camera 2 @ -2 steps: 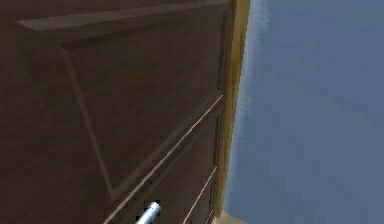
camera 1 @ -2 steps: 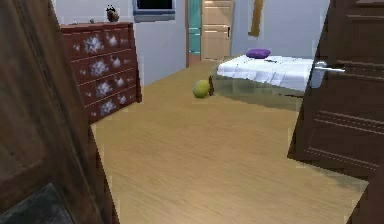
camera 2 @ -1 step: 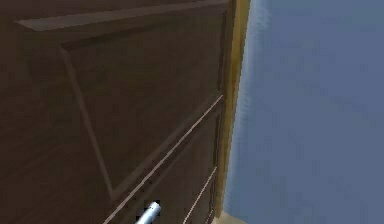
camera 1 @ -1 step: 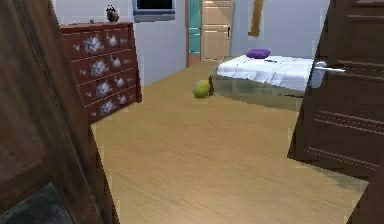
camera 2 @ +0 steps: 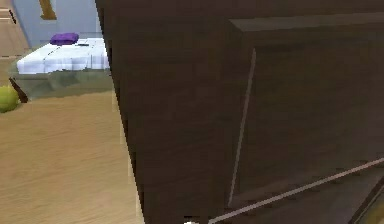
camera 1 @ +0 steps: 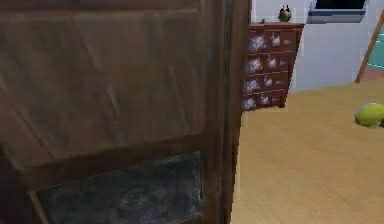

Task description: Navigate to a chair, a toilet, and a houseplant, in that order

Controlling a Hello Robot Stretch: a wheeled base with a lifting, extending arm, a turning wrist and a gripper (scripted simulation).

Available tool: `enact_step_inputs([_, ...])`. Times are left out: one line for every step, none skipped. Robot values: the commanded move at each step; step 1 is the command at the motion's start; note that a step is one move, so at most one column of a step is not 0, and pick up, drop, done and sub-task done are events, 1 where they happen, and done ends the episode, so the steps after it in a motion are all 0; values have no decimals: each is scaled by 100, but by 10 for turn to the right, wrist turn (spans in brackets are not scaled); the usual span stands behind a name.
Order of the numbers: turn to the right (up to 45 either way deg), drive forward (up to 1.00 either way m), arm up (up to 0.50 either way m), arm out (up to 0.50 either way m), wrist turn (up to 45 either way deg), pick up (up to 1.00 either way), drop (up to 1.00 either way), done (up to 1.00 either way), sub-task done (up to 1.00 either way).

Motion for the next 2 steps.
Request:
enact_step_inputs([450, 0, 0, 0, 0, 0, 0, 0, 0])
enact_step_inputs([-450, 0, 0, 0, 0, 0, 0, 0, 0])
